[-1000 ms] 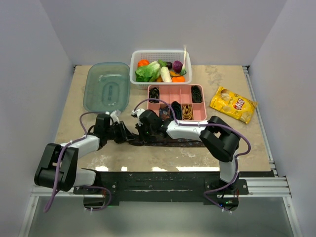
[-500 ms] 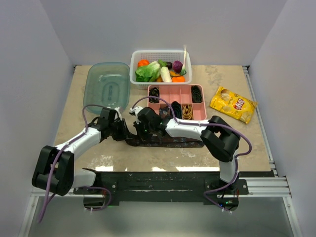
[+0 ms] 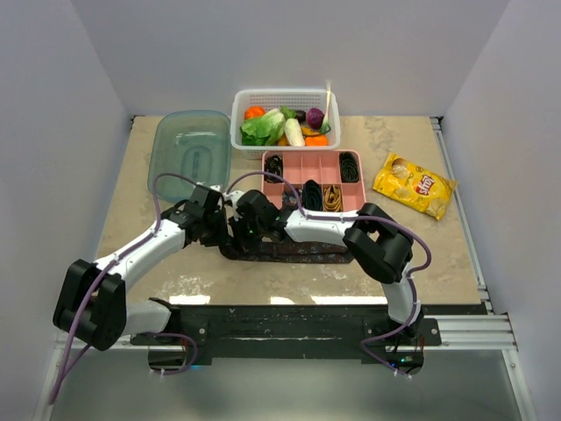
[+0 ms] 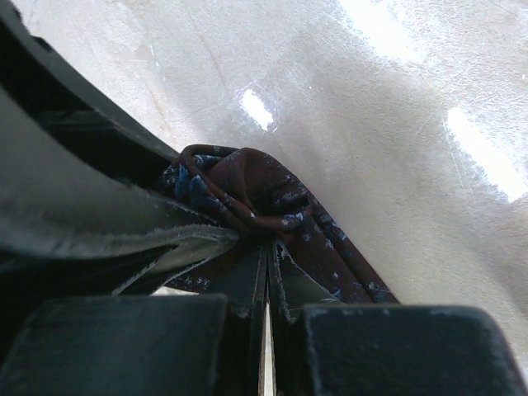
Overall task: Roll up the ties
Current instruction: Roll the tie at the center of the board.
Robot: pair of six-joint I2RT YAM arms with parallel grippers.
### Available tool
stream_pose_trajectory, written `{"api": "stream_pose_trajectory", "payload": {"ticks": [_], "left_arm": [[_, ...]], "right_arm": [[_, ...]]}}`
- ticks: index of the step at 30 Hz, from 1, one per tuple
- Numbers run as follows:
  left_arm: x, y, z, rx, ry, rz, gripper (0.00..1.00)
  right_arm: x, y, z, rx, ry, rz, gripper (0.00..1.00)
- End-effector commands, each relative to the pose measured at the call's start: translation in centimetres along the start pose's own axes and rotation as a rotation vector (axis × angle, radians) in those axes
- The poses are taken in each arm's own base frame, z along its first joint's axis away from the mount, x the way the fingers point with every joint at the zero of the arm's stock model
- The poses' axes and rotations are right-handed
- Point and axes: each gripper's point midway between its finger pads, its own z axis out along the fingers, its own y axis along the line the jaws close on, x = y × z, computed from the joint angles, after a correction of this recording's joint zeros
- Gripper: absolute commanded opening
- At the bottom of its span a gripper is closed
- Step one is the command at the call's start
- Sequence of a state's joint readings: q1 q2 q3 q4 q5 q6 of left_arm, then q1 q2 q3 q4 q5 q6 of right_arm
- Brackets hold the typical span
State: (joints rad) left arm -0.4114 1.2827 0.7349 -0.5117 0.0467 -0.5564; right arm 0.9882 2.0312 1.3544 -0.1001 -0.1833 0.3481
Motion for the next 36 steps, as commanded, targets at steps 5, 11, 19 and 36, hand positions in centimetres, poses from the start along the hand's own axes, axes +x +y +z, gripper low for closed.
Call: {"api": "stream_pose_trajectory", "payload": {"ticks": [5,11,19,36], "left_arm": [[-3.1,0.6,-1.9,-0.162,-0.109,0.075,0.00],[-3.2,1.6,-2.3,-0.292,-0.115,0.121,0.00],[-2.4,2.9,-2.5,-0.510,-0.104,0.201,0.00],[0.4,0.6,1.2,-0.671,-0.026,0.344,0.00]], "right_arm": [[-4.0,0.6,-3.3,0.034,-0.106,0.000,0.00],[-4.3,-1.0,-6.4,0.047,-0.160,0.031,0.00],[-3.7,-4.1,-9.7,0.145,-0.174,0.051,0.00],[-1.5,-6.4,-11.8,0.198,-0.166,0.083,0.00]]}}
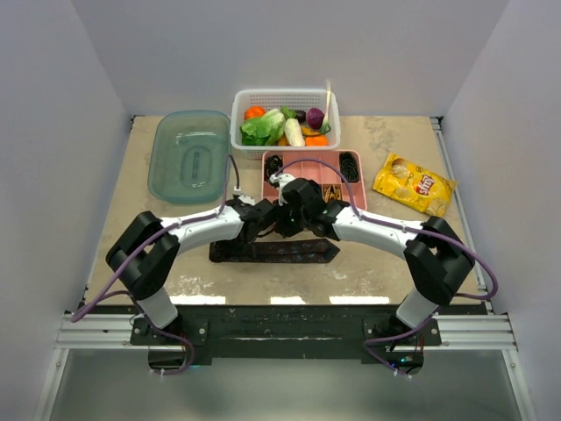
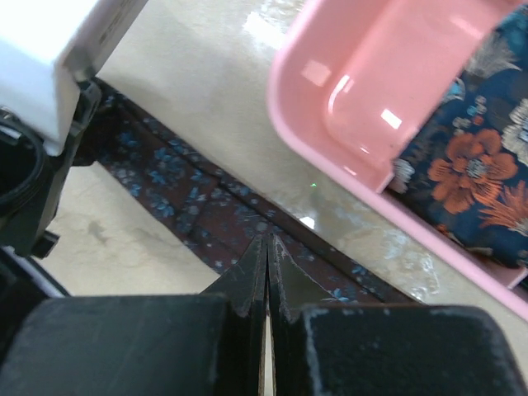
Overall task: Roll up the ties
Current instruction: Roll the tie at the center of the board.
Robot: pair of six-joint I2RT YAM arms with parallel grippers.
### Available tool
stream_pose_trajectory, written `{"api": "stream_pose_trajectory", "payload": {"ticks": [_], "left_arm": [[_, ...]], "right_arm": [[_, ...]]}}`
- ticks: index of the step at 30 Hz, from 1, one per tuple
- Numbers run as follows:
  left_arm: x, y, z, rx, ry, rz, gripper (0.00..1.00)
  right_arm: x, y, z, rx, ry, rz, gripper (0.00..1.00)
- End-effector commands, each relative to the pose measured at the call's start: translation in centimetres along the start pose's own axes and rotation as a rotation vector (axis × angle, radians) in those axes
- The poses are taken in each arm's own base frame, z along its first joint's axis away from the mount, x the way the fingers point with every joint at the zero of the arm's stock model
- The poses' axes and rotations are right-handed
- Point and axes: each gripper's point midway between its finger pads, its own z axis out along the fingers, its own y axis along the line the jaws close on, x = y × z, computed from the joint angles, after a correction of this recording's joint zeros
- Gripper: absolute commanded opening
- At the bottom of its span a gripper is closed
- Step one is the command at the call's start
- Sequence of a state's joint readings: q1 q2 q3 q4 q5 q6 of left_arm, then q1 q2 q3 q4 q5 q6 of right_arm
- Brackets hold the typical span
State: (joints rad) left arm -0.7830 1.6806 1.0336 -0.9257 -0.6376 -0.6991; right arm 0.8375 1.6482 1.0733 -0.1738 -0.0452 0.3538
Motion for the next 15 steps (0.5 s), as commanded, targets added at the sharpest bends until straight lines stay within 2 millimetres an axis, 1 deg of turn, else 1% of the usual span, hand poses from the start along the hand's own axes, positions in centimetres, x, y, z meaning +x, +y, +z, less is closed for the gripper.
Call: {"api": "stream_pose_trajectory", "payload": {"ticks": [1,3,4,5,6,7,8,10,11,13,14,15], "left_arm": [[-0.8,-2.2,-0.1,0.010,-0.018,-0.027,0.00],[-0.5,-3.1,0.2,0.031,-0.010,-0.015,0.00],[-0.3,-3.9,0.2,0.066,0.005,-0.008,0.00],[-0.5,-4.5,0.3,0.096,-0.001,-0.010,0.00],[-0.2,-4.9,0.4,0.117,0.005,-0.009,0.01],[0.1,-5.7,0.3,0.162,0.024,-0.006,0.04],[0.0,-6.4,0.3,0.199,0.014,-0.005,0.09],[0.2,-7.4,-0.1,0.257,0.029,-0.016,0.15],[0.0,-7.8,-0.2,0.282,0.020,-0.023,0.23],[0.1,-8.3,-0.6,0.322,0.028,-0.028,0.36],[0.0,-8.5,-0.8,0.337,0.021,-0.033,0.47],[-0.1,-8.6,-0.9,0.349,0.018,-0.039,0.51]], "right_arm": [[-1.1,0.7,-1.0,-0.021,-0.043,-0.019,0.00],[-0.9,0.6,-1.0,-0.020,-0.040,-0.018,0.00],[-0.9,0.7,-0.9,-0.021,-0.038,-0.019,0.00],[-0.8,0.6,-0.8,-0.021,-0.035,-0.022,0.00],[-0.8,0.7,-0.8,-0.024,-0.034,-0.022,0.00],[-0.7,0.7,-0.8,-0.025,-0.032,-0.022,0.00],[-0.6,0.6,-0.6,-0.024,-0.027,-0.022,0.00],[-0.4,0.8,-0.6,-0.031,-0.021,-0.023,0.00],[-0.4,0.7,-0.5,-0.030,-0.020,-0.023,0.00],[-0.3,0.7,-0.4,-0.030,-0.018,-0.024,0.00],[-0.3,0.8,-0.4,-0.033,-0.019,-0.025,0.00],[-0.3,0.7,-0.3,-0.032,-0.018,-0.022,0.00]]}}
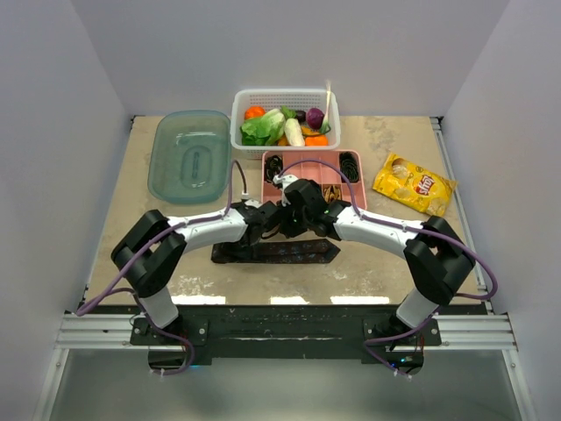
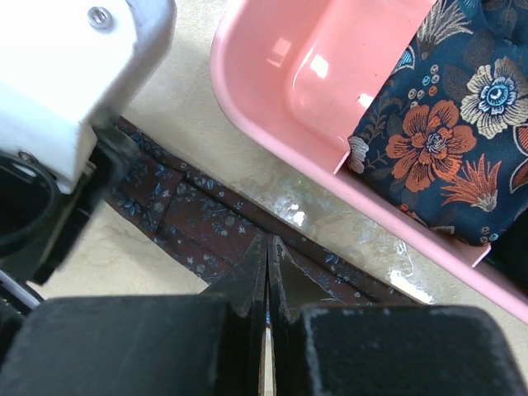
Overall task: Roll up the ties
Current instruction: Roll the tie at the center of the board.
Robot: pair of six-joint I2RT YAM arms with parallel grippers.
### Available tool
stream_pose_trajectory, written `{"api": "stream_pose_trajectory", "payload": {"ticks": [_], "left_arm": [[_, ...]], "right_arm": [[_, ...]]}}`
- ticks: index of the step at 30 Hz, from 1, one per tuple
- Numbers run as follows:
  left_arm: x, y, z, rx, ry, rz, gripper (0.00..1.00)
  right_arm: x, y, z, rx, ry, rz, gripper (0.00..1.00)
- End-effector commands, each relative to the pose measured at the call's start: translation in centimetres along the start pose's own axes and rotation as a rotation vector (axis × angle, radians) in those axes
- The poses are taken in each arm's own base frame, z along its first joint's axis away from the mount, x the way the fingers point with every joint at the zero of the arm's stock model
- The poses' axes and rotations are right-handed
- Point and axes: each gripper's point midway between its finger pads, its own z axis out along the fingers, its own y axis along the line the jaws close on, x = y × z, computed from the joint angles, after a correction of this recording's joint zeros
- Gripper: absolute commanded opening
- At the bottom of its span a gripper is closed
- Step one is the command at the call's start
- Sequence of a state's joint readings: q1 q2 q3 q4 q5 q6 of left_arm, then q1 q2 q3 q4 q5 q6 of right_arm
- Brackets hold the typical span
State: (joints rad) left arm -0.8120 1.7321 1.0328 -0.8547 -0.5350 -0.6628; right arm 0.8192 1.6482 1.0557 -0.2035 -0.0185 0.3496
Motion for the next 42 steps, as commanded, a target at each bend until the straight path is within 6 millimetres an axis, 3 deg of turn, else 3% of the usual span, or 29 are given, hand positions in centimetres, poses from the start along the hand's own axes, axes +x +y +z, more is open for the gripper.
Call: {"api": "stream_pose_trajectory", "payload": {"ticks": [1,9,13,18,19,26,32,37,42], "left_arm": [[-1.2,-5.7,-1.0,0.266,-0.026,-0.086,0.54],[-3.1,-5.4,-3.6,0.340,-0.097,-0.144,0.68],[-4.6,-3.9,-5.5,0.349,-0.153,-0.190,0.73],[-5.7,-1.6,-6.1,0.406,-0.154,-0.266,0.79],[-5.8,-1.0,-6.3,0.431,-0.167,-0.282,0.99],[-6.6,3.6,-5.6,0.558,-0.188,-0.440,1.00],[-5.3,5.5,-4.4,0.729,-0.167,-0.575,1.00],[-3.7,6.1,-3.1,0.809,-0.125,-0.646,0.99],[-2.4,4.8,-2.5,0.874,-0.093,-0.670,0.97]], "right_arm": [[-1.3,2.5,-0.5,-0.088,-0.046,-0.033,0.00],[-1.8,3.1,-0.4,-0.112,-0.054,-0.043,0.00],[-2.6,3.8,-0.7,-0.142,-0.070,-0.045,0.00],[-3.3,5.7,-0.5,-0.190,-0.073,-0.067,0.00],[-3.4,6.1,-0.4,-0.203,-0.071,-0.072,0.00],[-3.0,10.9,1.0,-0.288,-0.048,-0.118,0.00],[-2.8,13.9,2.2,-0.343,-0.029,-0.142,0.00],[-1.5,13.6,3.8,-0.319,0.014,-0.149,0.00],[-0.4,12.3,4.8,-0.262,0.044,-0.158,0.00]]}}
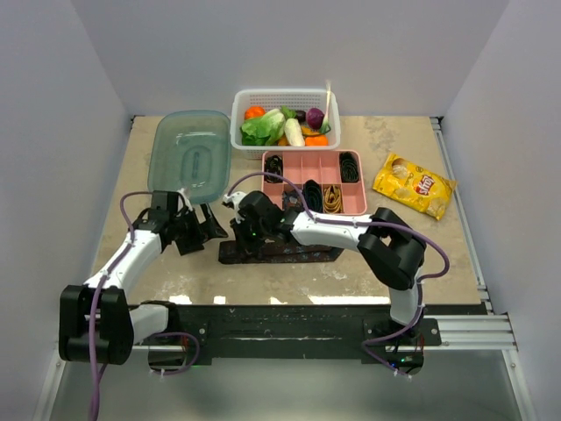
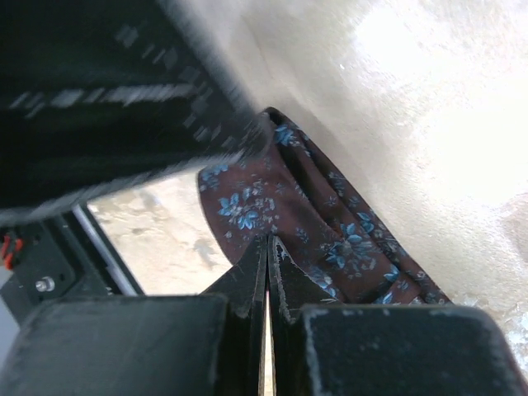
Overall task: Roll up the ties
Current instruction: Roll the tie at the center of the board.
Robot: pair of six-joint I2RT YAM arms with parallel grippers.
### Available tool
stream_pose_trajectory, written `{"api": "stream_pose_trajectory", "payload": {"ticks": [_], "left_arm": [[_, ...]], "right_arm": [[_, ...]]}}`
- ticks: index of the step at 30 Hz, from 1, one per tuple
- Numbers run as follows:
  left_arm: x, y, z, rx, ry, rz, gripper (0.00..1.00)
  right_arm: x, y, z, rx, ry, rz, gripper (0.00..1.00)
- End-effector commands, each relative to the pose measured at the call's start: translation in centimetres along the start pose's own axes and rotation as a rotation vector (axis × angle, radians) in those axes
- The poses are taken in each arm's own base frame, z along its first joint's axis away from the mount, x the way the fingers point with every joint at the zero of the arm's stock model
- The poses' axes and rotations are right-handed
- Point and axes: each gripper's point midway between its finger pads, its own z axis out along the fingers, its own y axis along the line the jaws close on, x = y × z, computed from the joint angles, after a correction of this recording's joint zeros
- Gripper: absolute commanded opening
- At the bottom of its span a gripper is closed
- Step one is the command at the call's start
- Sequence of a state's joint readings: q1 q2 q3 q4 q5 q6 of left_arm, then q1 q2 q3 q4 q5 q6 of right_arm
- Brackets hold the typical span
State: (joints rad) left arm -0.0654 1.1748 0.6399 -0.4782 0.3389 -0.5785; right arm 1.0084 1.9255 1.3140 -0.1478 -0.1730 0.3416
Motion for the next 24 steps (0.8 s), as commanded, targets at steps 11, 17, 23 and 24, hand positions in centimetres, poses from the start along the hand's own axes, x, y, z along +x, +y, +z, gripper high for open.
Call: {"api": "stream_pose_trajectory", "payload": {"ticks": [11,17,23,24], "left_arm": [[1.6,-1.6,0.8,0.185,0.014,0.018,0.84],[2.9,-2.1,1.5,0.250,0.029,0.003,0.78],[3.1,-2.6,2.0,0.248,0.004,0.043,0.75],[3.4,-2.5,2.1,0.248,0.007,0.045,0.75]], "right_arm": [[2.8,-2.5,1.3,0.083,0.053,-0.006,0.00],[4.1,-2.8,1.9,0.078,0.080,0.007,0.00],[4.1,-3.0,2.1,0.071,0.083,0.019,0.00],[4.1,-2.9,2.1,0.059,0.085,0.022,0.00]]}}
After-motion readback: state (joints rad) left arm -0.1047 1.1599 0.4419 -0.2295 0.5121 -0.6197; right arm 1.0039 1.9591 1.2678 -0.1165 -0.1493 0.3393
